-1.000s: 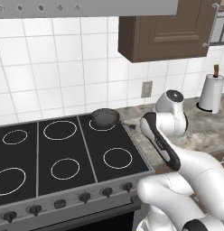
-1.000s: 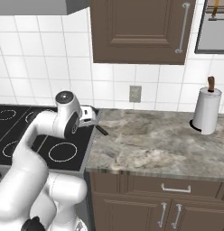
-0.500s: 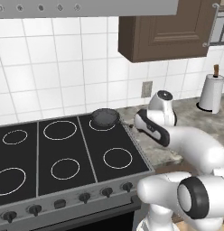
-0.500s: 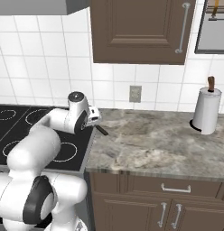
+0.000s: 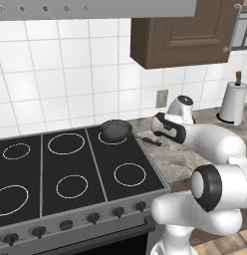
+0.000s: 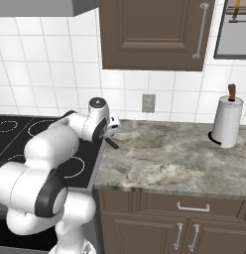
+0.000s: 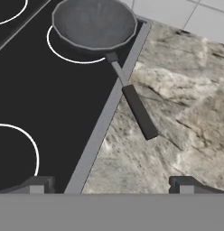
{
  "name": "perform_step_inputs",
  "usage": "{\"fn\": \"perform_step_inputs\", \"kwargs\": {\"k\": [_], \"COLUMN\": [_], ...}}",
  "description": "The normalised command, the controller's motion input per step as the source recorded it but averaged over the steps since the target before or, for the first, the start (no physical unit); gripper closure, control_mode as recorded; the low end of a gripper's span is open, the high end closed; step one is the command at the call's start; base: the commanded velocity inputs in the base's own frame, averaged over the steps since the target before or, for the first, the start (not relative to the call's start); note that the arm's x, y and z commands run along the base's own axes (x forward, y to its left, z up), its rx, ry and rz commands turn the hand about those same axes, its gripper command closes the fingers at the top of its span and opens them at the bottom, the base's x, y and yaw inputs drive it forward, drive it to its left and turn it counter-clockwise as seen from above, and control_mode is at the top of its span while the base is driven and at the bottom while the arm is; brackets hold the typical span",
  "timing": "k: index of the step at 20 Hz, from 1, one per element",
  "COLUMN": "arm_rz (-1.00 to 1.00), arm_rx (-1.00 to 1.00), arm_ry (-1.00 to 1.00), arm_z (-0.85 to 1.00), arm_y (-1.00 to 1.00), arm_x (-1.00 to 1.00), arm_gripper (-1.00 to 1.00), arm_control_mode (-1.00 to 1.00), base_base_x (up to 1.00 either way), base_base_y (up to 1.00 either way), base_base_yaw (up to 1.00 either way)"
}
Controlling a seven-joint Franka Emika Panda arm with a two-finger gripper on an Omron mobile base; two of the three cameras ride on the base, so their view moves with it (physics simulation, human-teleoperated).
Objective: Move the pot and pan from the stove into the sink.
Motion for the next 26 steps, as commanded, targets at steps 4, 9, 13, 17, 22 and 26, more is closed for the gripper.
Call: {"fn": "perform_step_inputs", "kwargs": {"k": [4,9,13,17,22,26], "arm_rz": [0.0,0.0,0.0,0.0,0.01,0.02], "arm_rx": [0.0,0.0,0.0,0.0,0.0,0.0], "arm_ry": [0.0,0.01,0.02,0.04,0.05,0.05], "arm_z": [-0.02,-0.21,-0.31,-0.3,-0.29,-0.28], "arm_y": [0.0,0.0,0.0,0.0,0.0,0.0], "arm_x": [0.05,0.26,0.34,0.42,0.43,0.37], "arm_gripper": [-1.0,-1.0,-1.0,-1.0,-1.0,-1.0], "arm_control_mode": [-1.0,-1.0,-1.0,-1.0,-1.0,-1.0], "base_base_x": [0.0,0.0,0.0,0.0,0.0,0.0], "base_base_y": [0.0,0.0,0.0,0.0,0.0,0.0], "base_base_yaw": [0.0,0.0,0.0,0.0,0.0,0.0]}}
